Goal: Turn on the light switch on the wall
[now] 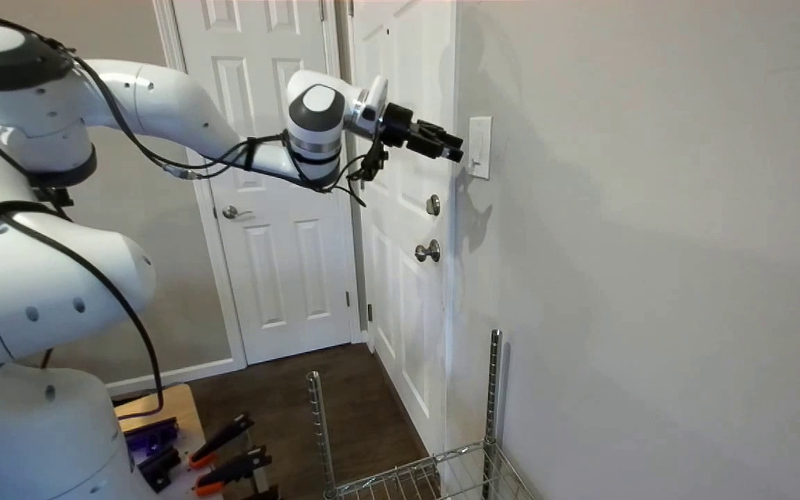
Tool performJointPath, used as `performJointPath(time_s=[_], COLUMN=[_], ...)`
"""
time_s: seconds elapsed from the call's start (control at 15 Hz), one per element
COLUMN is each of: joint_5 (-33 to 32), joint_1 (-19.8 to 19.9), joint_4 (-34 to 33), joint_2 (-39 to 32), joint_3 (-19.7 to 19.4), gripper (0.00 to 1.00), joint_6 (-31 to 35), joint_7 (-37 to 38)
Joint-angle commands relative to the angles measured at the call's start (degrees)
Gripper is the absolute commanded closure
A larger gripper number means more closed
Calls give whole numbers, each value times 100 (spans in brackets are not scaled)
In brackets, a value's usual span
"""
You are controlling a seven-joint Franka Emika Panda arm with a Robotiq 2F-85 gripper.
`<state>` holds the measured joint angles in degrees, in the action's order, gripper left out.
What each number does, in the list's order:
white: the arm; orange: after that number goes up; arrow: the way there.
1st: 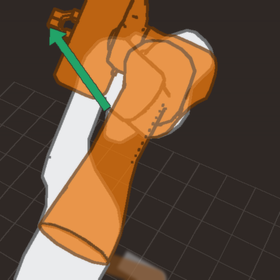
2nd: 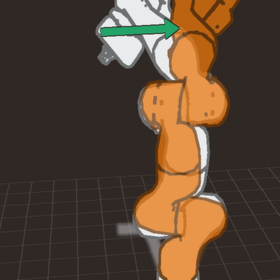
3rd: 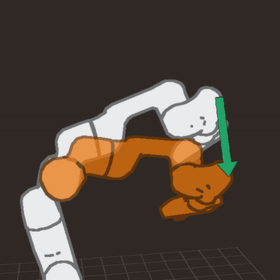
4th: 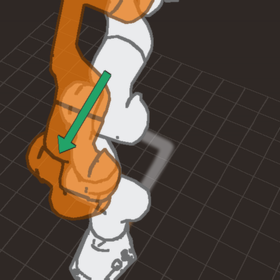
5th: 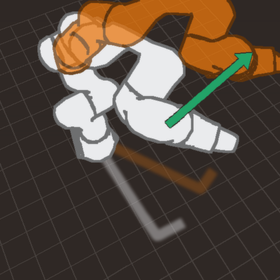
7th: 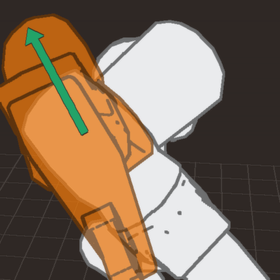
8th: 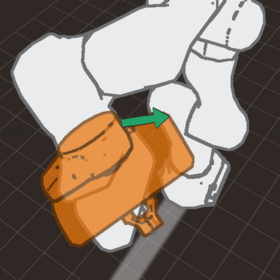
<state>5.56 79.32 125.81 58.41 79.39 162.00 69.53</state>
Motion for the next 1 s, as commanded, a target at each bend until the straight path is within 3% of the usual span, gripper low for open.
performJointPath(time_s=[0.0,0.33,0.67,0.73,0.93], joint_5=[34,-29,-175,-283,-369], joint_1=[-1054,-1774,-1997,-1888,-1899], joint_4=[498,525,427,461,454], joint_2=[-372,-888,-1323,-1055,-1111], joint_3=[-560,-889,-911,-805,-803], gripper=[0,0,0,0,0], joint_6=[-497,-1716,-2712,-2465,-2497], joint_7=[-351,-322,-168,109,127])
